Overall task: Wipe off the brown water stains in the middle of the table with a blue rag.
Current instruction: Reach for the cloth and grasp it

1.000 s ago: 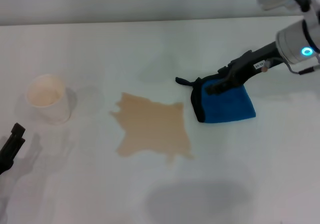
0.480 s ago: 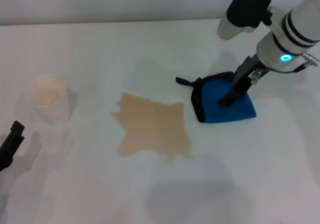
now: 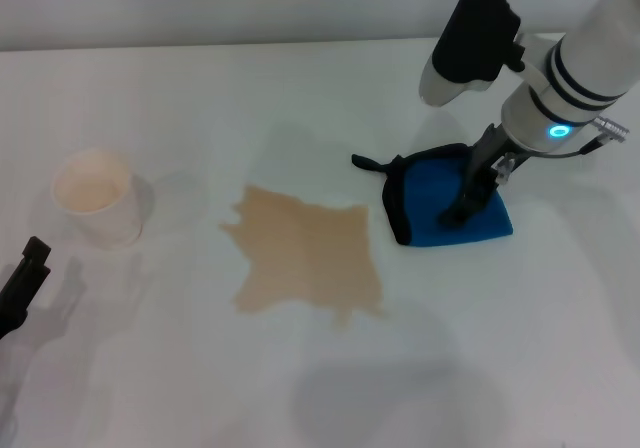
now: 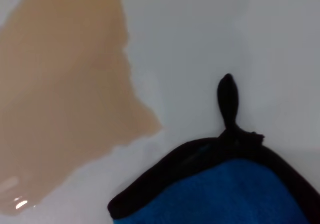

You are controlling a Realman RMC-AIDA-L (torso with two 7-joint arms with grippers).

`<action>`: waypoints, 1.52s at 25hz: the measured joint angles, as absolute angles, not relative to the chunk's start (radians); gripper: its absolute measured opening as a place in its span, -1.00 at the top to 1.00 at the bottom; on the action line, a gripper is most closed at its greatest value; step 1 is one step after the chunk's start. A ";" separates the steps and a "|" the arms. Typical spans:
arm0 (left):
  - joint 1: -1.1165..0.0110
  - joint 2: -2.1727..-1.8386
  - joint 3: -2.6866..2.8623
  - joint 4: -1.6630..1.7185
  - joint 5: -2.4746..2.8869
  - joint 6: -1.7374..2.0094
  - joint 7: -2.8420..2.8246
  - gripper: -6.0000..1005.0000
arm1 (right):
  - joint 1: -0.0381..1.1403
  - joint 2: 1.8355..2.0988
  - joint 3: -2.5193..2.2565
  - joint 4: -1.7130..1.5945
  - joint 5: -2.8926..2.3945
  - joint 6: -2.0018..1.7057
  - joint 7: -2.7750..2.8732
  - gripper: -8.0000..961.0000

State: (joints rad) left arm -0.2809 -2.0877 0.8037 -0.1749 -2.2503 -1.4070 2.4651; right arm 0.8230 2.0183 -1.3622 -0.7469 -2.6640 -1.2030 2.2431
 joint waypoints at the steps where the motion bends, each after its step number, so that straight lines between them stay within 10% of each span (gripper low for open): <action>1: -0.283 -2.088 0.804 -0.175 -2.250 -1.405 2.465 -0.77 | 0.824 2.018 -1.369 -0.744 -2.664 -1.202 2.246 -0.72; 29: -0.287 -2.086 0.804 -0.175 -2.245 -1.406 2.465 -0.77 | 0.838 2.017 -1.421 -0.696 -2.661 -1.193 2.249 -0.37; 38: -0.283 -2.086 0.804 -0.175 -2.244 -1.410 2.465 -0.77 | 0.843 2.017 -1.423 -0.695 -2.672 -1.209 2.249 0.32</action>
State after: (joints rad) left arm -0.2825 -2.0862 0.8038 -0.1748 -2.2441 -1.4095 2.4651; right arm 0.8434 2.0167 -1.4229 -0.6952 -2.6716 -1.2091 2.2485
